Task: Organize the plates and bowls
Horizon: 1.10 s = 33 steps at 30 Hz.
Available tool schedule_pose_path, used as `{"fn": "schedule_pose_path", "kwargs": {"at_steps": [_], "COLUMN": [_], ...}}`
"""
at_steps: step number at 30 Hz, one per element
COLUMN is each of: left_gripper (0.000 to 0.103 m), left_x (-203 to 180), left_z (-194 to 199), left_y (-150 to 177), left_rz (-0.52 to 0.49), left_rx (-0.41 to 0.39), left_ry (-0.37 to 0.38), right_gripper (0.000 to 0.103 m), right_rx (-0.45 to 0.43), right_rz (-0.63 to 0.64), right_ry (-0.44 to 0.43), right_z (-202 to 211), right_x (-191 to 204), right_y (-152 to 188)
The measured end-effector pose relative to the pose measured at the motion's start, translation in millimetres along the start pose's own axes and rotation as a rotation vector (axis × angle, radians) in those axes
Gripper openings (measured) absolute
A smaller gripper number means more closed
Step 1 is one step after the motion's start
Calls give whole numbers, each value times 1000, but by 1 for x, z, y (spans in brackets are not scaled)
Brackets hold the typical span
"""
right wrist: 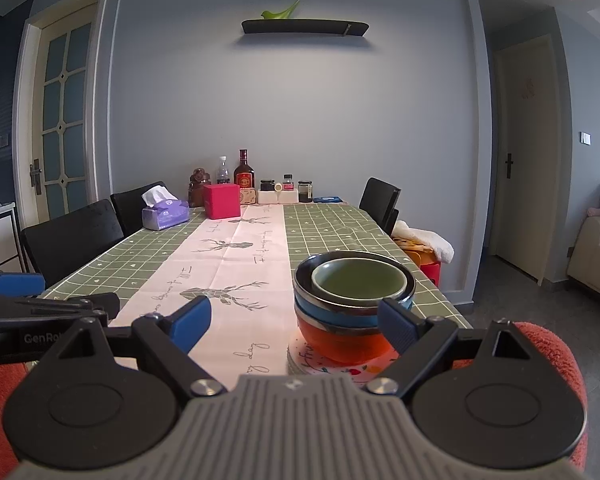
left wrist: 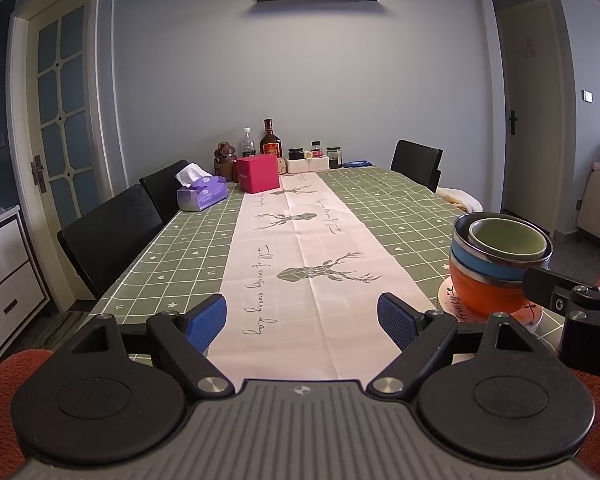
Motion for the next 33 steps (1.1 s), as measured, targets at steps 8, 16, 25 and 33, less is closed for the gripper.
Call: {"fn": "schedule_pose_path", "kwargs": {"at_steps": [8,16,25,33], "left_gripper": [100,100,100,100], "left_x": [0,1,1,1], "left_z": [0,-1,-1,-1], "left_y": [0,0,1,1], "left_rz": [0,4,5,6], "left_rx": [0,3,5,5], "left_ry": [1,0,0,-1], "right_gripper": [90,90,90,90], "right_rx": [1,3,10,16], "right_rz": [1,3,2,-1], "right_ry": [0,-1,-6,-7], "right_z": [0,0,-2,-4], "right_x": [0,1,1,1], "right_y": [0,1,3,4]}}
Point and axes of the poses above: each gripper's, at about its wrist camera, not at the fingertips, and z roughly against the way its jaws point, x to its left, y to its underside, the point moved 9 cm from there along -z, roughly the way its jaws point, and after that the axes turned 7 degrees about x, right-handed, at the moved point
